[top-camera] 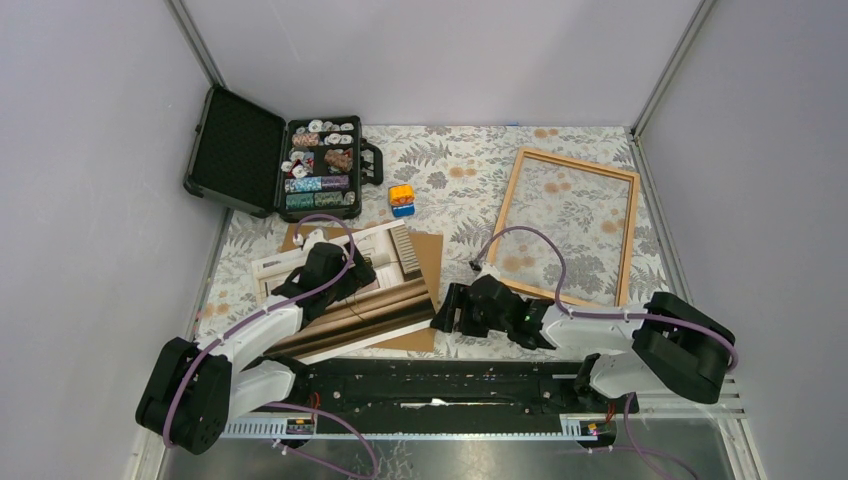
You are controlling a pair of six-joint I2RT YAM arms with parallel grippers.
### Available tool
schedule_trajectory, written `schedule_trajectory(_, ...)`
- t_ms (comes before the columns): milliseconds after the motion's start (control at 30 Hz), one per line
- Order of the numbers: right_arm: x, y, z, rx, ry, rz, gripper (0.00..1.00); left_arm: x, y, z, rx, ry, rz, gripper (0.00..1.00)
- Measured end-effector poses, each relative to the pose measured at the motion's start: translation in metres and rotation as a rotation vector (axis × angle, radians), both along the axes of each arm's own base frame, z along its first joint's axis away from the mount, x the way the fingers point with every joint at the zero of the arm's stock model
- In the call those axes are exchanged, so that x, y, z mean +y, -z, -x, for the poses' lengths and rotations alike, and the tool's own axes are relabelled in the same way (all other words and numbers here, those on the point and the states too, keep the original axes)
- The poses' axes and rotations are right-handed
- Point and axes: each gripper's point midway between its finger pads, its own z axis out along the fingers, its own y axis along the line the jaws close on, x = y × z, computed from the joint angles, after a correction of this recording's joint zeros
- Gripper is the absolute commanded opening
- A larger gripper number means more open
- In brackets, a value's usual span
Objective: Put the photo into the frame
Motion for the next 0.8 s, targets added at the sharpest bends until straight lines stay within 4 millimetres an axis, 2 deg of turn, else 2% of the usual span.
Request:
schedule_trajectory(267,0.005,0.009,-0.005,0.147,0.046,-0.138,0.57,0.000,0.000,0.000,-0.001,0.001,0.002,0.99)
schedule_trajectory(400,0.013,0.010,-0.012,0.161,0.045,-0.188,0.53,-0.001,0.000,0.000,-0.001,0.002,0.003,0.99)
schedule_trajectory(533,0.019,0.013,-0.015,0.171,0.036,-0.216,0.44,-0.001,0.000,0.000,-0.001,0.002,0.003,0.99)
schedule_trajectory(800,0.022,0.012,-0.016,0.176,0.025,-0.237,0.41,-0.001,0.000,0.000,-0.004,0.002,0.004,0.99)
